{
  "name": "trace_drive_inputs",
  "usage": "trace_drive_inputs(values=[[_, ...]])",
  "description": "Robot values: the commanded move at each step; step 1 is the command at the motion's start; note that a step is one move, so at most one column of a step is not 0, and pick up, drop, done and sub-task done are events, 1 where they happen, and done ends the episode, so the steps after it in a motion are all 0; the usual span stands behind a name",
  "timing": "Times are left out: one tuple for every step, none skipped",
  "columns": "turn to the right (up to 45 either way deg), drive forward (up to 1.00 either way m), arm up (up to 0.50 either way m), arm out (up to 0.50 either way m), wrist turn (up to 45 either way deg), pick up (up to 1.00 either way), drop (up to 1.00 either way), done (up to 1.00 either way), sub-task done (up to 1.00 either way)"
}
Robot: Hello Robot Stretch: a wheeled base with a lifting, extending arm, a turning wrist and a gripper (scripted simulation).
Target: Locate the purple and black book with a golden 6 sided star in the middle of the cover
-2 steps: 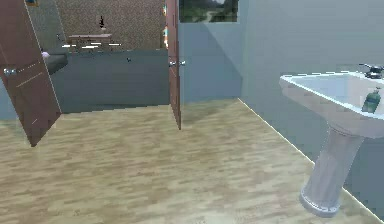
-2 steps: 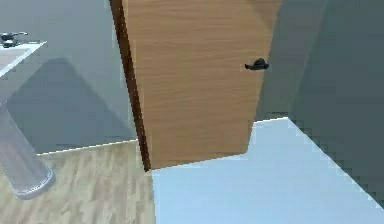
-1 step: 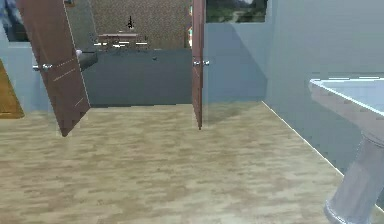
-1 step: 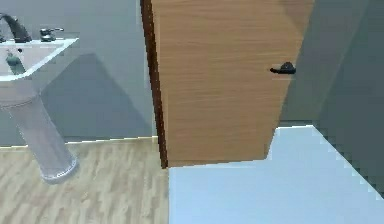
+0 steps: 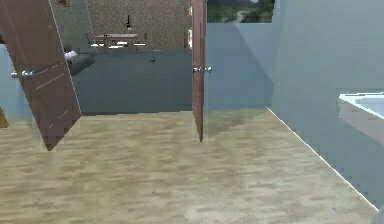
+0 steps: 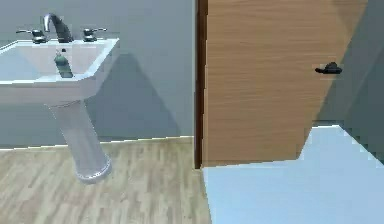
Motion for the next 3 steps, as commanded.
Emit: trace_drive_inputs(values=[[-45.0, 0.0, 0.0, 0.0, 0.0, 0.0, 0.0, 0.0, 0.0], [-3.0, 0.0, 0.0, 0.0, 0.0, 0.0, 0.0, 0.0, 0.0], [0.0, 0.45, 0.0, 0.0, 0.0, 0.0, 0.0, 0.0, 0.0]])
